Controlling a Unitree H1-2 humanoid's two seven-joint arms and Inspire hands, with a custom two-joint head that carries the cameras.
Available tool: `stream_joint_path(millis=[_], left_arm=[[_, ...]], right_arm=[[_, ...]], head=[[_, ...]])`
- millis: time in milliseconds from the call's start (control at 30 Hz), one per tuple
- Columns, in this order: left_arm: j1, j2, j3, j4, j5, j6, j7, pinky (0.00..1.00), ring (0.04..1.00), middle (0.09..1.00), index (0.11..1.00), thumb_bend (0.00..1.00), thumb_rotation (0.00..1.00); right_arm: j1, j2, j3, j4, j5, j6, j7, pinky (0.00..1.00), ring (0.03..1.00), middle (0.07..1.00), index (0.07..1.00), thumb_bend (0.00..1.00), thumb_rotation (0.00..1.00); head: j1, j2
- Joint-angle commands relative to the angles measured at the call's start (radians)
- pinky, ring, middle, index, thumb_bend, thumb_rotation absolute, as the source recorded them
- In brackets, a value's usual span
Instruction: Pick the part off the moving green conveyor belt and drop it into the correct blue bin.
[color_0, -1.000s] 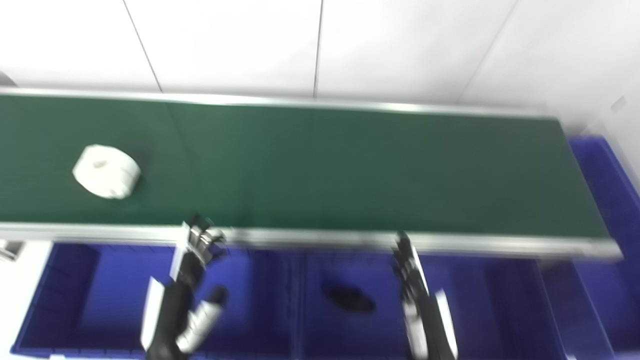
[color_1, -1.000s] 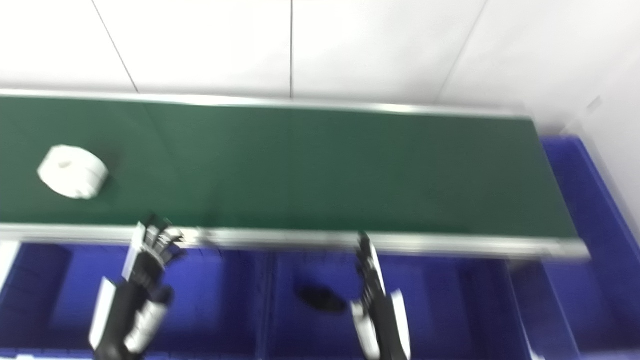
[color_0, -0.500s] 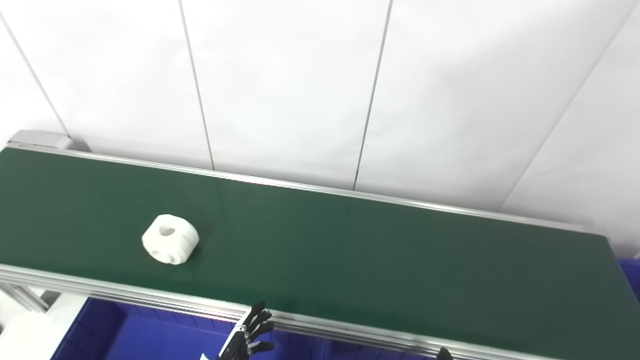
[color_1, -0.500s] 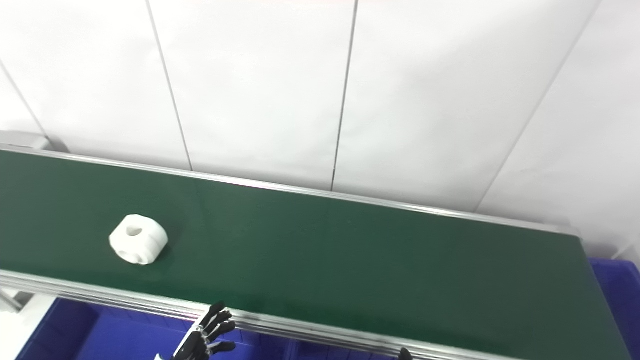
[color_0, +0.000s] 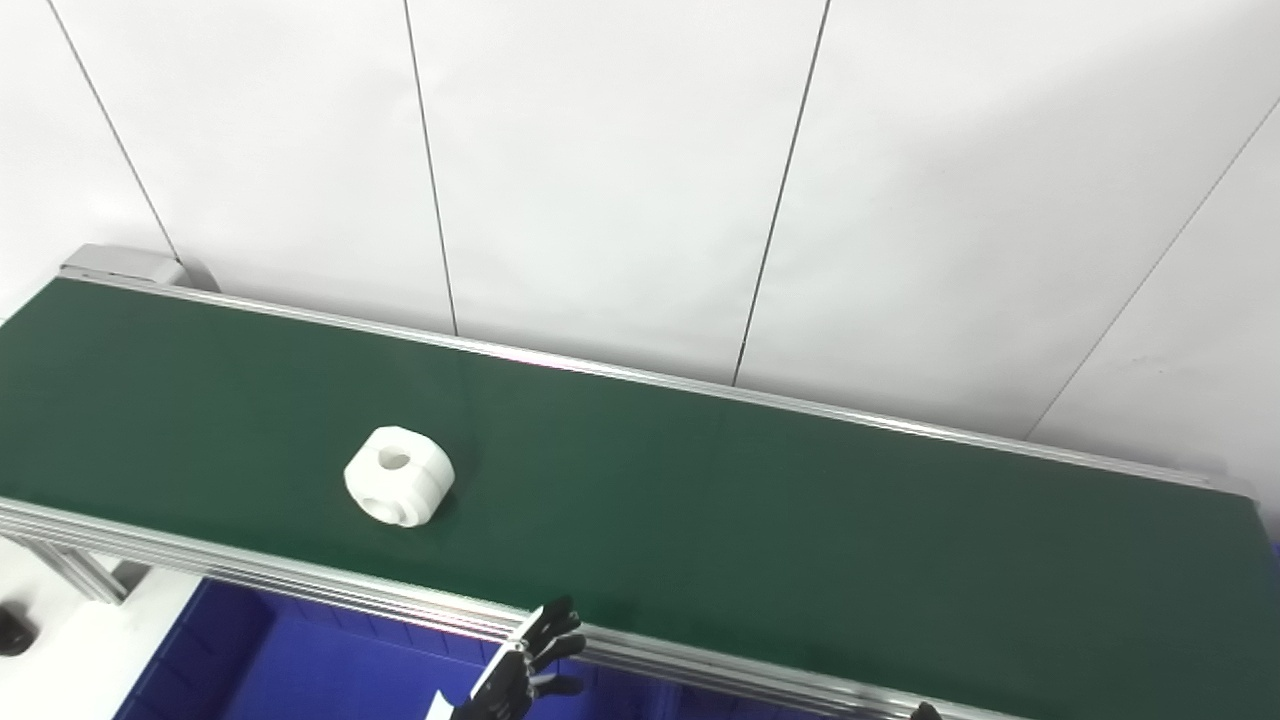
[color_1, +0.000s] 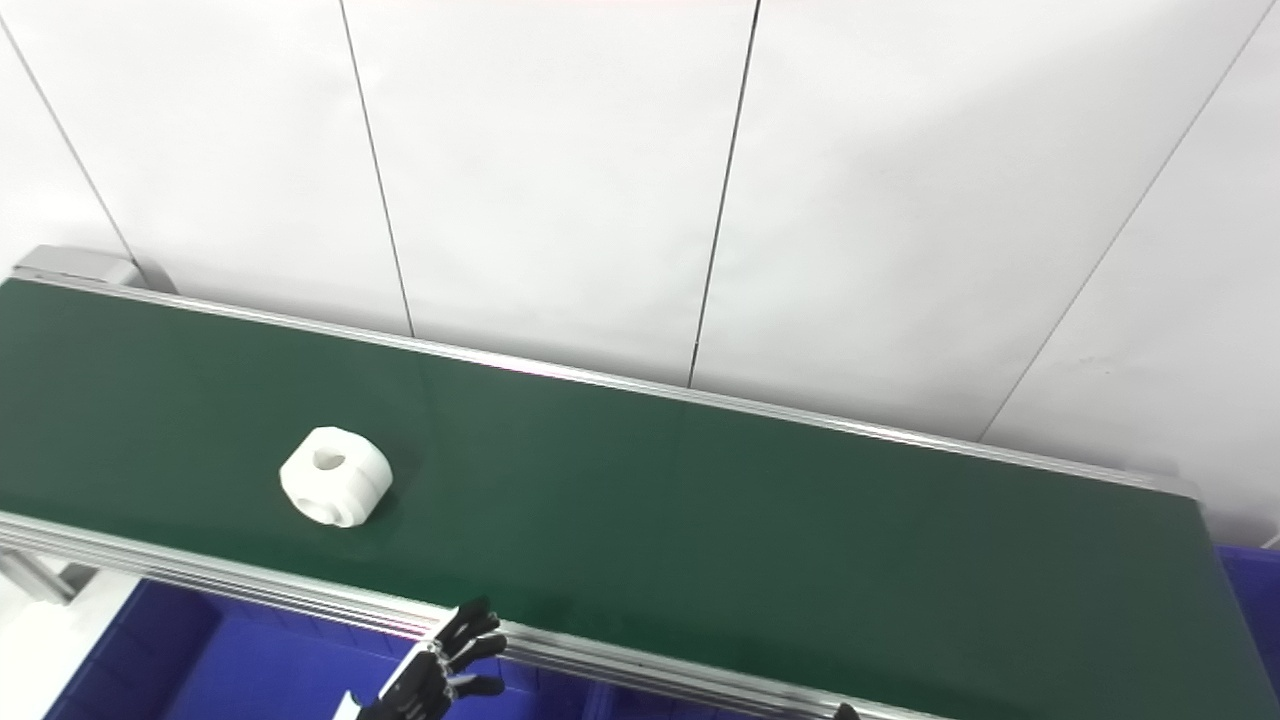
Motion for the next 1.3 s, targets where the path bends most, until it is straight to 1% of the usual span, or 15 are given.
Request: stream_joint_path(millis=[0, 67, 167, 233, 267, 333, 400, 533, 633, 700, 767, 867, 1033, 1100, 1267], left_arm=[[0.010, 0.023, 0.002, -0.092, 0.008, -0.039, -0.011, 0.66, 0.790, 0.841, 0.893, 0.92, 0.50], [-0.006, 0.055, 0.018, -0.160, 0.034, -0.039, -0.024, 0.65, 0.802, 0.861, 0.891, 0.96, 0.46], [-0.054, 0.106, 0.062, -0.241, 0.077, -0.026, -0.046, 0.61, 0.765, 0.820, 0.818, 0.99, 0.37], [-0.102, 0.152, 0.109, -0.283, 0.124, -0.005, -0.074, 0.63, 0.766, 0.813, 0.809, 1.00, 0.36], [-0.128, 0.175, 0.133, -0.297, 0.145, 0.010, -0.089, 0.66, 0.786, 0.819, 0.810, 1.00, 0.36], [-0.171, 0.209, 0.167, -0.313, 0.160, 0.040, -0.113, 0.70, 0.811, 0.835, 0.817, 1.00, 0.35], [-0.251, 0.259, 0.202, -0.326, 0.198, 0.090, -0.155, 0.72, 0.837, 0.865, 0.832, 1.00, 0.34], [-0.384, 0.330, 0.225, -0.309, 0.256, 0.149, -0.232, 0.70, 0.842, 0.876, 0.832, 1.00, 0.28], [-0.455, 0.370, 0.218, -0.280, 0.284, 0.166, -0.277, 0.68, 0.835, 0.864, 0.831, 1.00, 0.24], [-0.522, 0.412, 0.201, -0.232, 0.340, 0.140, -0.310, 0.68, 0.827, 0.868, 0.851, 1.00, 0.22], [-0.600, 0.453, 0.173, -0.160, 0.413, 0.088, -0.326, 0.70, 0.816, 0.865, 0.847, 1.00, 0.21], [-0.673, 0.481, 0.141, -0.080, 0.473, 0.057, -0.340, 0.75, 0.825, 0.866, 0.838, 1.00, 0.21], [-0.790, 0.485, 0.072, 0.069, 0.537, 0.033, -0.360, 0.77, 0.839, 0.871, 0.838, 1.00, 0.23], [-0.831, 0.474, 0.043, 0.120, 0.550, 0.027, -0.363, 0.79, 0.848, 0.878, 0.845, 1.00, 0.26], [-0.909, 0.432, -0.037, 0.231, 0.598, 0.047, -0.386, 0.79, 0.858, 0.886, 0.860, 1.00, 0.26]], right_arm=[[0.011, -0.001, -0.003, -0.041, -0.004, -0.046, 0.016, 1.00, 1.000, 1.000, 1.000, 0.85, 1.00], [0.014, -0.002, -0.001, -0.051, -0.003, -0.037, 0.019, 1.00, 1.000, 1.000, 1.000, 0.85, 1.00], [0.013, 0.000, 0.000, -0.064, -0.004, -0.026, 0.022, 1.00, 1.000, 1.000, 1.000, 0.87, 1.00], [0.010, 0.002, 0.000, -0.071, -0.007, -0.019, 0.025, 1.00, 1.000, 1.000, 1.000, 0.87, 1.00], [0.010, 0.004, -0.001, -0.075, -0.012, -0.014, 0.025, 1.00, 1.000, 1.000, 1.000, 0.87, 1.00], [0.007, 0.007, 0.000, -0.082, -0.020, -0.006, 0.025, 1.00, 1.000, 1.000, 1.000, 0.87, 1.00], [0.003, 0.010, 0.003, -0.087, -0.024, -0.002, 0.028, 1.00, 1.000, 1.000, 1.000, 0.86, 1.00], [-0.008, 0.016, 0.008, -0.082, -0.016, -0.006, 0.032, 1.00, 1.000, 1.000, 1.000, 0.86, 1.00], [-0.014, 0.021, 0.008, -0.077, -0.016, -0.008, 0.031, 1.00, 1.000, 1.000, 1.000, 0.86, 1.00], [-0.017, 0.024, 0.008, -0.075, -0.020, -0.008, 0.030, 1.00, 1.000, 1.000, 1.000, 0.85, 1.00], [-0.018, 0.025, 0.007, -0.074, -0.024, -0.009, 0.030, 1.00, 1.000, 1.000, 1.000, 0.85, 1.00], [-0.019, 0.028, 0.008, -0.075, -0.031, -0.008, 0.029, 1.00, 1.000, 1.000, 1.000, 0.85, 1.00], [-0.015, 0.032, 0.013, -0.080, -0.031, -0.007, 0.031, 1.00, 1.000, 1.000, 1.000, 0.85, 1.00], [-0.013, 0.032, 0.016, -0.082, -0.030, -0.008, 0.032, 1.00, 1.000, 1.000, 1.000, 0.85, 1.00], [-0.003, 0.039, 0.026, -0.097, -0.042, 0.006, 0.030, 1.00, 1.000, 1.000, 1.000, 0.86, 1.00]], head=[[0.008, 0.007], [0.014, 0.018], [0.018, 0.032], [0.019, 0.041], [0.019, 0.041], [0.017, 0.047], [0.012, 0.052], [-0.002, 0.051], [-0.006, 0.051], [-0.007, 0.052], [-0.008, 0.053], [-0.017, 0.059], [-0.039, 0.066], [-0.045, 0.069], [-0.057, 0.075]])
